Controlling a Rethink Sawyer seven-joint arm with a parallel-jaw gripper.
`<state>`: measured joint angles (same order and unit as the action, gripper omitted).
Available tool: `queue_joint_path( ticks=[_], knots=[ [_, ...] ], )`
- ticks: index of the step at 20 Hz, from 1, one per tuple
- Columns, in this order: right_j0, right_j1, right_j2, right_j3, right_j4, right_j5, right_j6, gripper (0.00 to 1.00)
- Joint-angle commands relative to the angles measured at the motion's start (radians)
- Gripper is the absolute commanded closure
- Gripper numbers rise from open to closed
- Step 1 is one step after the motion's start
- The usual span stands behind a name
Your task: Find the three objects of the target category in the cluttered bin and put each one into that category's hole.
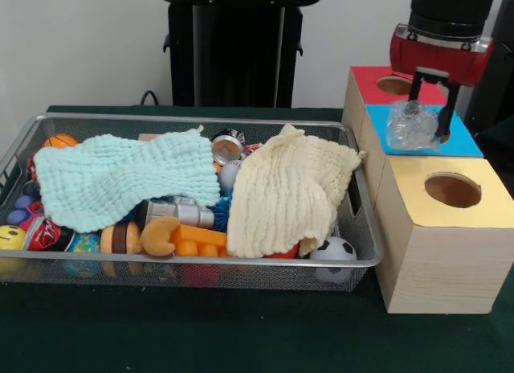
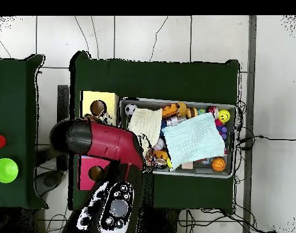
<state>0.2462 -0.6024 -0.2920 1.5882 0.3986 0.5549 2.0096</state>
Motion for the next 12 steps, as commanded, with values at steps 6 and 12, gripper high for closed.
queue_joint_path(
  ticks=[6,12],
  knots=[
    [0.037,0.047,0.042,0.079,0.059,0.070,0.297,1.00],
    [0.020,0.074,0.042,0.037,0.029,0.118,0.255,1.00]
  ],
)
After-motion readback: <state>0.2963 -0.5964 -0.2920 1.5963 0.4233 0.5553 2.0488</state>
